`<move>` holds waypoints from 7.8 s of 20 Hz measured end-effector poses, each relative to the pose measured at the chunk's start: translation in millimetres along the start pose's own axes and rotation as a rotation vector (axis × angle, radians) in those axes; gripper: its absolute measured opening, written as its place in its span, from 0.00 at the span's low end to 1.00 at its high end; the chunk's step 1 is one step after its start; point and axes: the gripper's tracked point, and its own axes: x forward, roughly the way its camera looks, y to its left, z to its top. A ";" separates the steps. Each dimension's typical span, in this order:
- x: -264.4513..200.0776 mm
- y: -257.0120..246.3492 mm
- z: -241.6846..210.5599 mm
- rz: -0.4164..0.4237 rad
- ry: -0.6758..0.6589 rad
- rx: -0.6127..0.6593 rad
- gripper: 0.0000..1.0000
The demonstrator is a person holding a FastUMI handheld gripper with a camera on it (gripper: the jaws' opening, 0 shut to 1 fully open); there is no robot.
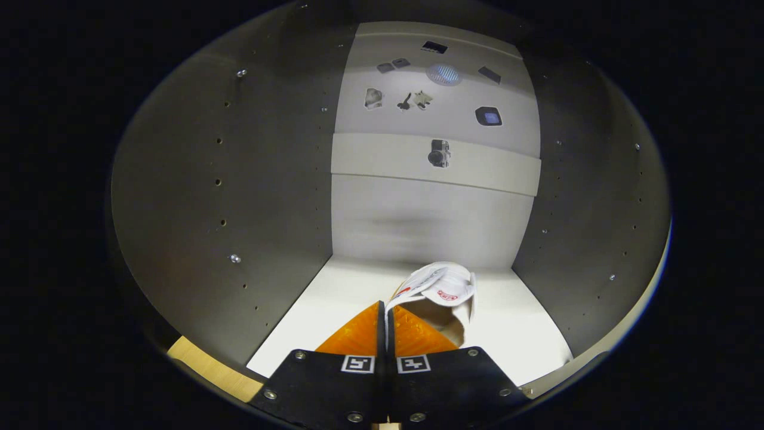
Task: Open the shoe cabinet door, grab the shoes and put them into the shoe cabinet, then close the shoe cabinet door.
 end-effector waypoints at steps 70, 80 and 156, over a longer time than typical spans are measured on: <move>-430.3 -25.8 12.5 -0.157 -0.265 0.174 0.93; -526.3 -159.3 -29.3 -0.351 -0.302 0.216 0.93; -386.4 -116.4 -2.1 0.076 -0.333 0.111 0.96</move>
